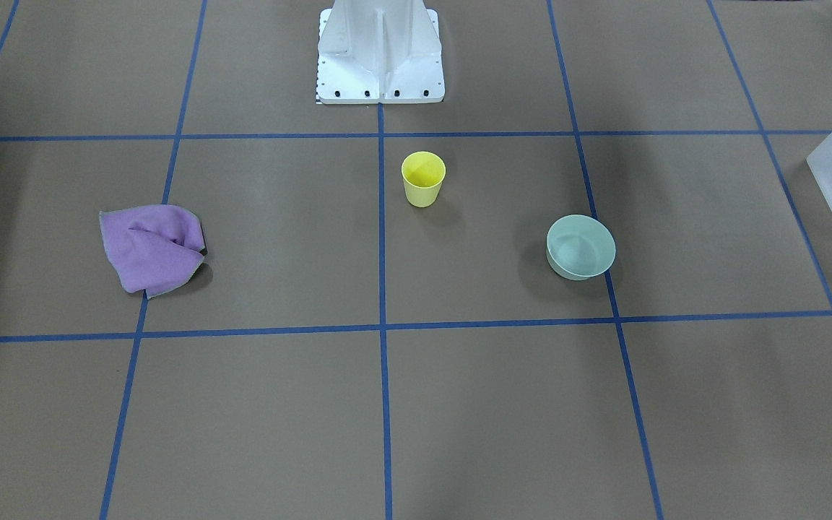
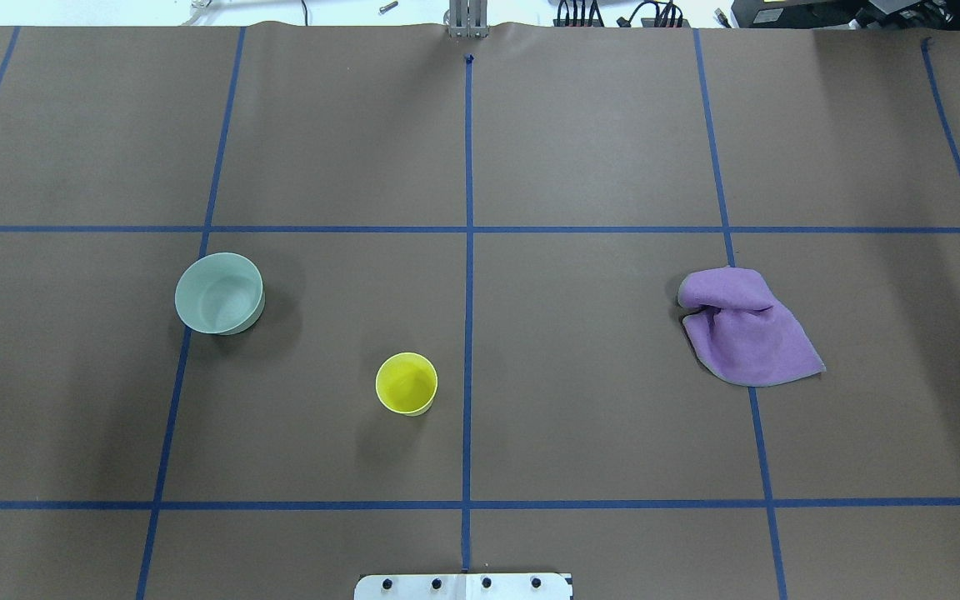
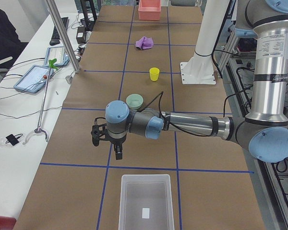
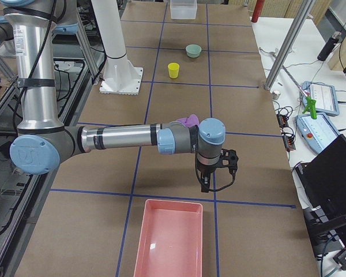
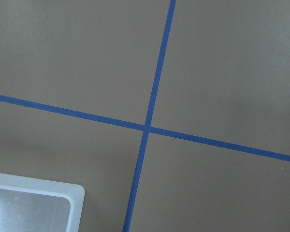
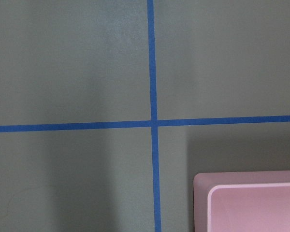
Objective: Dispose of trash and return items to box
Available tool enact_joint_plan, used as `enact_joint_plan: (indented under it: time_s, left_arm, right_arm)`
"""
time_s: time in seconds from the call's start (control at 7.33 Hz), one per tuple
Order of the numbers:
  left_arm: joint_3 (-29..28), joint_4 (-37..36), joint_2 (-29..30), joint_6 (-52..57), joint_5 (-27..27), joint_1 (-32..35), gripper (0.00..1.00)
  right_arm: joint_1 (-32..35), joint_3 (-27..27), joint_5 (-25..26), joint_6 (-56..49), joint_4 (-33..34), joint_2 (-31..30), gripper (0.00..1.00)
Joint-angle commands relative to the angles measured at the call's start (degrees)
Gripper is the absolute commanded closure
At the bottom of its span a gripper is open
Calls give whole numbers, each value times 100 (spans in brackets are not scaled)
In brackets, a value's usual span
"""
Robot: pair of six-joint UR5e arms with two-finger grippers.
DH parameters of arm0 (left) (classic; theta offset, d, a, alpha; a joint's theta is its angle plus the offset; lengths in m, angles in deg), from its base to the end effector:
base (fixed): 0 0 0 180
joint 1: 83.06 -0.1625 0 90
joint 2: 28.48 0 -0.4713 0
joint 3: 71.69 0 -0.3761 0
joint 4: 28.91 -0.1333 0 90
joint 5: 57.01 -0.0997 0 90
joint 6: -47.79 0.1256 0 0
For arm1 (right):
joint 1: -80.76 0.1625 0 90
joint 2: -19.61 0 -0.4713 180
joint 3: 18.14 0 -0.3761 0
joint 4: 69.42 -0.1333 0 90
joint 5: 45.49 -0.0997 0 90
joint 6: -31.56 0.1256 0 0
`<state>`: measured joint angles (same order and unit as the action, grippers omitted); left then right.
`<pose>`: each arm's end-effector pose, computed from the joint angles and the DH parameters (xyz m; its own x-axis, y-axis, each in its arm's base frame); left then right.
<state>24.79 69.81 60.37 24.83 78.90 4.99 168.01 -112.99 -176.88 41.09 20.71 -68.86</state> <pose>-0.0266 -0.4841 0.6593 0.6477 -0.1959 -0.7363 0.2386 0.9699 -0.0483 0.0264 -0.4976 0.6747 0.7435 0.0580 0.6662 -0.0765 0.9971 -0.0015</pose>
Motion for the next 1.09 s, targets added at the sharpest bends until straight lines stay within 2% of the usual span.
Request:
enact_joint_plan:
  time_s: [0.0,0.41,0.68,0.82,0.95]
  left_arm:
    - [-15,-20,-17,-24,5,-15,2]
    - [55,-20,62,-32,14,-42,2]
    - [291,-11,115,-189,137,-68,2]
    - [614,-2,194,-747,102,-495,2]
    - [809,15,386,-1675,59,-1091,2]
  right_arm:
    - [-32,46,-54,807,-65,14,0]
    - [-32,-16,-124,849,-564,-65,0]
    - [-119,-24,-526,831,-865,-39,0]
    - [-215,-103,-772,805,-857,-30,0]
    - [-417,-191,-765,813,-830,-30,0]
